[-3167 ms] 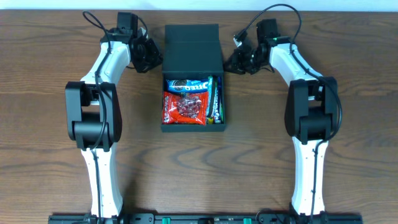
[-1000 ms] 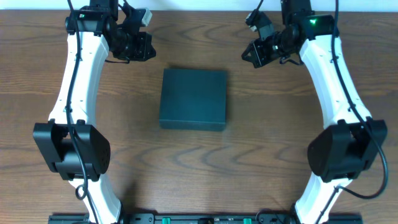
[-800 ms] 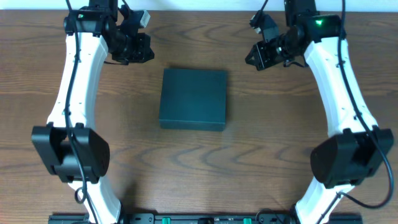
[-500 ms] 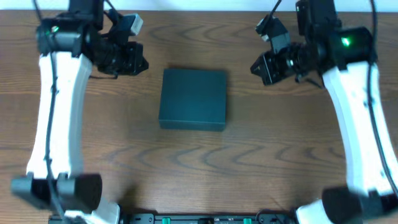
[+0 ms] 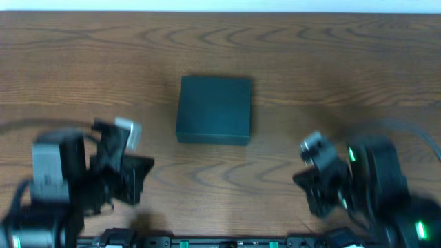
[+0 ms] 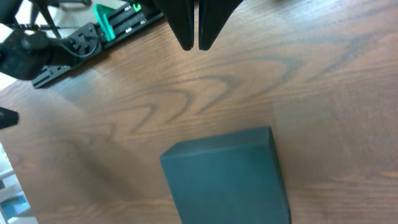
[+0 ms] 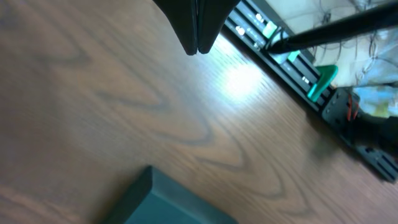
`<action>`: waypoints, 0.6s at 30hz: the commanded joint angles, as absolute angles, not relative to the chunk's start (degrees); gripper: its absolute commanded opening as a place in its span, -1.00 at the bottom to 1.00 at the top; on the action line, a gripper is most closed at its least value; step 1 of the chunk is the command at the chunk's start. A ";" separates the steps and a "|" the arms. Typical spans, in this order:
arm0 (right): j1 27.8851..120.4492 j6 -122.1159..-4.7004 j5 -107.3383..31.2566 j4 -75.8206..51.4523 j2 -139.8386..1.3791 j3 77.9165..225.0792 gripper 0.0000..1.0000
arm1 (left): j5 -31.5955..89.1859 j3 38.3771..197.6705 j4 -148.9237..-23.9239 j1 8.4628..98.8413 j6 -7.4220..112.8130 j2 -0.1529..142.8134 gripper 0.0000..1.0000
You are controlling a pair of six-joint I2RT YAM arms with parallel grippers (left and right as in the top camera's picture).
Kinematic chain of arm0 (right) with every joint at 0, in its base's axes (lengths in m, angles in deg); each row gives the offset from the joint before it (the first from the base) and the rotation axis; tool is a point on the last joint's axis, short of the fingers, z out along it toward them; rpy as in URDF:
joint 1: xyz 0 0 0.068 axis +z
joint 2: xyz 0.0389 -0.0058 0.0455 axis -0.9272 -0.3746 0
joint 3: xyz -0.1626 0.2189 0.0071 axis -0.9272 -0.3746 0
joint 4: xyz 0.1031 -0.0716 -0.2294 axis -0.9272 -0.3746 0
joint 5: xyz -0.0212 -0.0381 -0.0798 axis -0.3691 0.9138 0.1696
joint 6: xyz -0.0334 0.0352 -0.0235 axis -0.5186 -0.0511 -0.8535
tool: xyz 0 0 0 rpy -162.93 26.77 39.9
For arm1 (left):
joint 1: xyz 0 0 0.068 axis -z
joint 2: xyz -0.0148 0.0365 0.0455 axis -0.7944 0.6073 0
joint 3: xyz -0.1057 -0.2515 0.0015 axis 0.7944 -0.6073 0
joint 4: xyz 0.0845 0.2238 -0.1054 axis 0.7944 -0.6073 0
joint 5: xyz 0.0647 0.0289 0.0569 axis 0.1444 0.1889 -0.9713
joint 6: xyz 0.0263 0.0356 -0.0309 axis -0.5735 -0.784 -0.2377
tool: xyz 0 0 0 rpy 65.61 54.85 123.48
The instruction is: Pack container
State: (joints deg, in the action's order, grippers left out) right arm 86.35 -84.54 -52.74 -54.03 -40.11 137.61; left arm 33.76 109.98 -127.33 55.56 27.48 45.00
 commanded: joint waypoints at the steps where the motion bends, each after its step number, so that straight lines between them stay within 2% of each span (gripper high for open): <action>1: 86.72 -78.31 -54.44 -52.56 -30.90 132.86 -0.97 | 33.58 104.52 -125.67 55.63 30.89 38.47 -0.88; 2: 86.72 -77.42 -54.42 -52.22 -28.02 131.92 -0.86 | 33.58 103.47 -125.38 55.63 32.07 36.52 -0.88; 3: 86.72 -76.89 -54.42 -52.15 -25.99 131.51 -0.56 | 33.58 102.99 -125.43 55.63 32.73 35.30 -0.88; 4: 86.72 -76.87 -54.42 -52.24 -24.57 131.40 -0.18 | 33.60 102.90 -125.47 55.63 33.08 34.71 -0.80; 5: 86.72 -76.89 -54.42 -52.26 -23.80 131.40 0.26 | 33.58 102.90 -125.45 55.63 33.43 34.42 -0.36; 6: 86.72 -76.89 -54.42 -52.30 -23.30 131.38 0.90 | 33.60 102.90 -125.47 55.63 33.47 34.40 0.88; 7: 86.72 -76.89 -54.42 -52.32 -23.08 131.38 0.98 | 33.60 102.90 -125.47 55.63 33.47 34.42 0.91; 14: 86.72 -66.14 -54.53 -52.76 -23.10 131.14 0.98 | 33.56 102.90 -125.95 55.63 34.28 34.42 0.91; 18: 86.72 -65.72 -54.40 -52.94 -23.10 131.14 0.99 | 33.58 102.90 -125.95 55.63 34.28 34.42 0.90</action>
State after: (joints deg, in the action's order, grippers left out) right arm 86.35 -68.74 -53.99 -52.89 -23.19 131.44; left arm 33.76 103.31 -125.78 55.61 33.43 34.45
